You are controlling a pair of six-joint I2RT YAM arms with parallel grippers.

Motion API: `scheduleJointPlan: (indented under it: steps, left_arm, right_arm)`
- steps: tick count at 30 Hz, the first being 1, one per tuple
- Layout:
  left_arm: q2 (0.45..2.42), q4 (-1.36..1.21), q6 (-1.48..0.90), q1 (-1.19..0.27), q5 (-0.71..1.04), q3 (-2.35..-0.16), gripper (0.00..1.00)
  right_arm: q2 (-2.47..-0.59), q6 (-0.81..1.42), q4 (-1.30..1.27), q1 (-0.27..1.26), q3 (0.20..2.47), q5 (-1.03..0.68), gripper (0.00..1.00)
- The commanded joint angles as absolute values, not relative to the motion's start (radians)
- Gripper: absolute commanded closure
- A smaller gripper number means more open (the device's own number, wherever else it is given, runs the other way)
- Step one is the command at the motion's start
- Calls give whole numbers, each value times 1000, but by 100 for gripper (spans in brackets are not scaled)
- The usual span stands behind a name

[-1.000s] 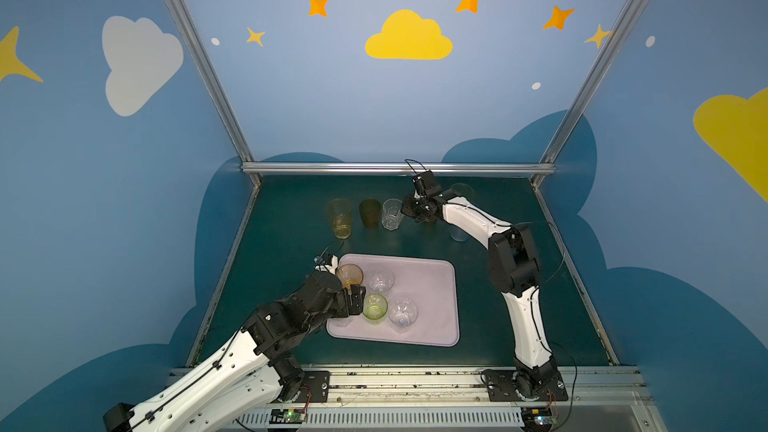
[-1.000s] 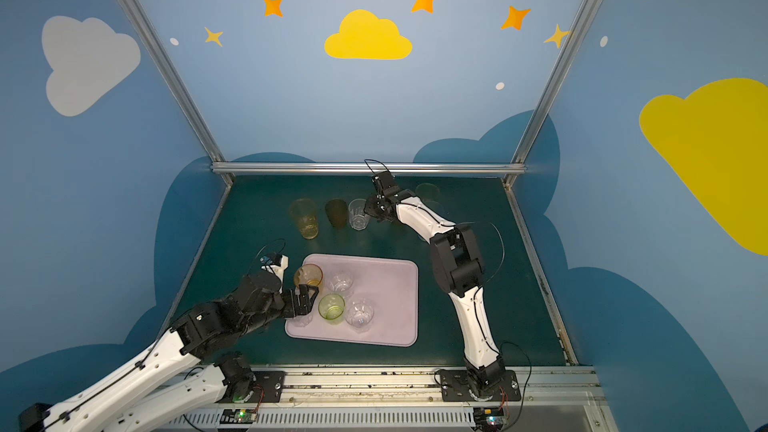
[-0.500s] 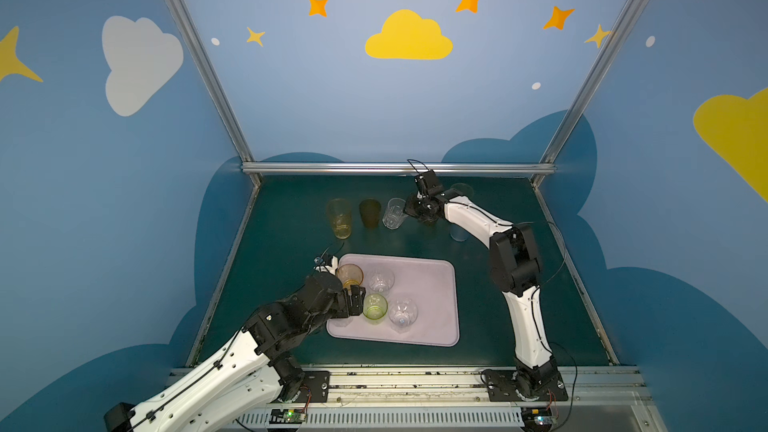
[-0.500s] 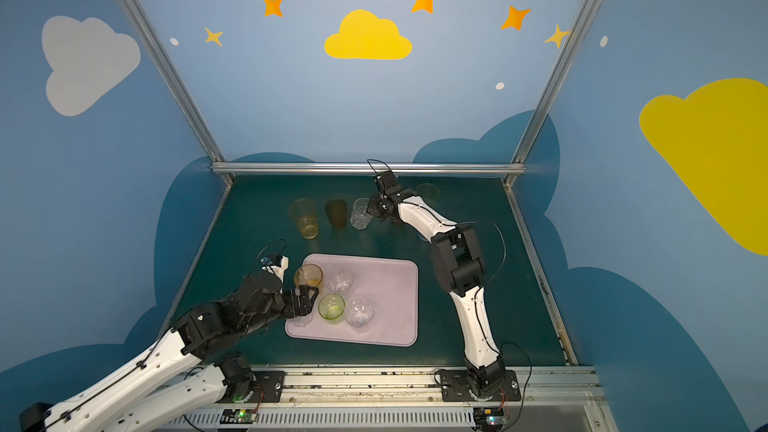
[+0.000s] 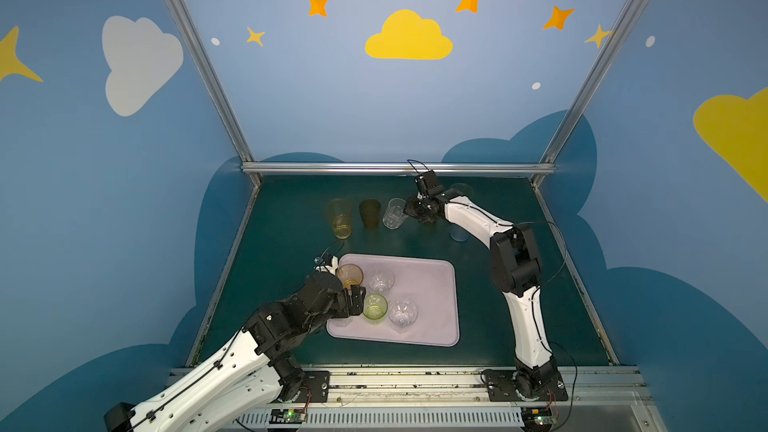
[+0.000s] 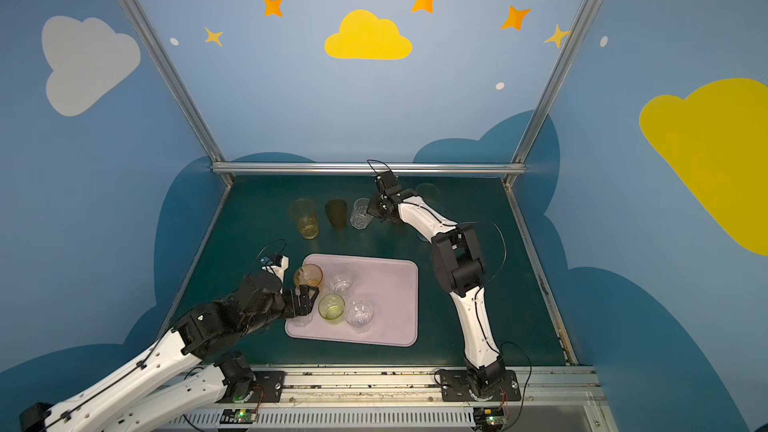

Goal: Place the glasses into the tray

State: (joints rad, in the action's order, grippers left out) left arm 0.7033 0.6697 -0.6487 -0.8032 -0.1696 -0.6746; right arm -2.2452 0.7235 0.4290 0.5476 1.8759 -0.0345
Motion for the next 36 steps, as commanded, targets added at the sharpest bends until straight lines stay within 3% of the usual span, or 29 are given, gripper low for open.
scheduleJointPlan:
  steps: [1, 36]
  left_arm:
    - [695, 664, -656, -799, -178, -672, 0]
    - [614, 673, -674, -800, -130, -663, 0]
  right_arm:
    - [-2204, 712, 442, 555, 1845, -47, 100]
    - [-1768, 652, 341, 642, 1500, -12, 100]
